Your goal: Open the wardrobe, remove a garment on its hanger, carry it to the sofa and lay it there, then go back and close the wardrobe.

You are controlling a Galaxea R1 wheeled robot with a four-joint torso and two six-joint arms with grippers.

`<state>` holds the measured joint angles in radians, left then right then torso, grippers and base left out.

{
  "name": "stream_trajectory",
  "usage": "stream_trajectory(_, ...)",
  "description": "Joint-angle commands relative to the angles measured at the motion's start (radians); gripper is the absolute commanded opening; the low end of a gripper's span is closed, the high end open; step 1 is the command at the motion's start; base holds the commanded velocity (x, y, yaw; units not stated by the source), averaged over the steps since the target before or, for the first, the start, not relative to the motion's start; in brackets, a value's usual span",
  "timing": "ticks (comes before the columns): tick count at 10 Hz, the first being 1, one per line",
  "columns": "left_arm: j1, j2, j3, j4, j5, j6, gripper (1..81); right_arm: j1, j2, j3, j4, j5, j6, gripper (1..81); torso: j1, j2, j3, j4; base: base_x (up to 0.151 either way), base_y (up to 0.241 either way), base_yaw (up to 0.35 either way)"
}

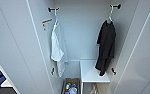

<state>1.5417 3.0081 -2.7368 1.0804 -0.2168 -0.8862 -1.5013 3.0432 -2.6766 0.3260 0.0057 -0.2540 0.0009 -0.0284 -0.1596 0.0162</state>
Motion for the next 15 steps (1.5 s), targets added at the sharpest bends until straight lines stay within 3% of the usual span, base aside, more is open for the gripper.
stream_trajectory(1, -0.025, -0.006, 0.002, 0.003, 0.03, 0.009, 81.1, 0.038, -0.001, 0.003, -0.005, -0.066, -0.005, 81.1, 0.0, 0.0, 0.0, 0.0, 0.101, 0.0, 0.0)
stream_trajectory(15, -0.024, -0.001, 0.002, 0.004, 0.03, 0.009, 81.1, 0.038, -0.001, -0.017, -0.002, -0.066, -0.002, 81.1, 0.0, 0.0, 0.0, 0.0, 0.101, 0.0, 0.0)
